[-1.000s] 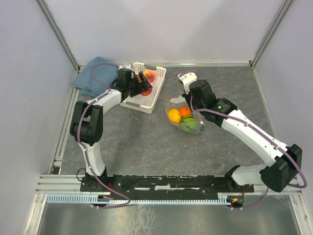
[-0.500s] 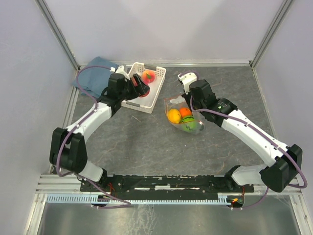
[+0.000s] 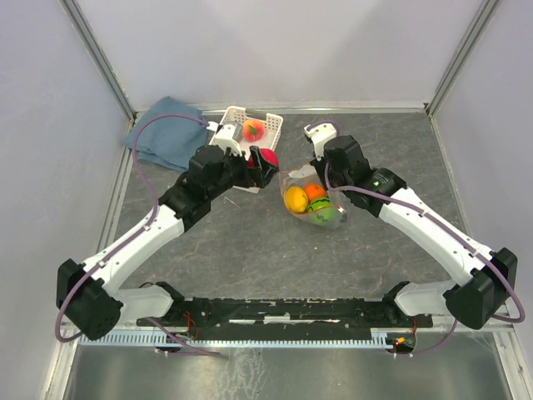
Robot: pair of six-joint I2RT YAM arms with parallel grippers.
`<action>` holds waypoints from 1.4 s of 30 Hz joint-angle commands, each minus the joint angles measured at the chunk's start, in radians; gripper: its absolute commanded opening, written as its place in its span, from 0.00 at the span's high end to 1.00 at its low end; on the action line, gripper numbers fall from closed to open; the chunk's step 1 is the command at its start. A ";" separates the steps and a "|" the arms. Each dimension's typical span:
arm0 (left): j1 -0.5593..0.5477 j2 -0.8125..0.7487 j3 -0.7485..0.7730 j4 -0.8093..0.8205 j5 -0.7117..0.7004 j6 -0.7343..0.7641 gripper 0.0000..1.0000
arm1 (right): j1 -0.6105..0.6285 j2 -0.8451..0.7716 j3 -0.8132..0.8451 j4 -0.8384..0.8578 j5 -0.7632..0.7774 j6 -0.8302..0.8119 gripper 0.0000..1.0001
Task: Place the food in the zip-top bag and seal the zipper
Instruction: Pick up the fake fruit from the bin, then place the fake fruit in the zipper food storage bag.
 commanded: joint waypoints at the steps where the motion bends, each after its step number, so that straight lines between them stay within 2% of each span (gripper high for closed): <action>1: -0.079 -0.075 -0.008 0.037 -0.064 0.098 0.34 | -0.003 -0.035 0.007 0.036 -0.009 0.017 0.98; 9: -0.227 -0.104 -0.038 0.131 -0.068 0.136 0.35 | -0.004 -0.041 0.008 0.037 -0.013 0.020 0.98; 14: -0.293 -0.048 -0.063 0.212 -0.072 0.153 0.35 | -0.003 -0.044 0.007 0.038 -0.023 0.023 0.98; 29: -0.313 0.139 -0.004 0.255 -0.113 0.156 0.29 | -0.004 -0.053 0.003 0.047 -0.037 0.025 0.98; 42: -0.313 0.233 0.022 0.338 -0.208 0.113 0.15 | -0.004 -0.051 0.002 0.052 -0.069 0.032 0.98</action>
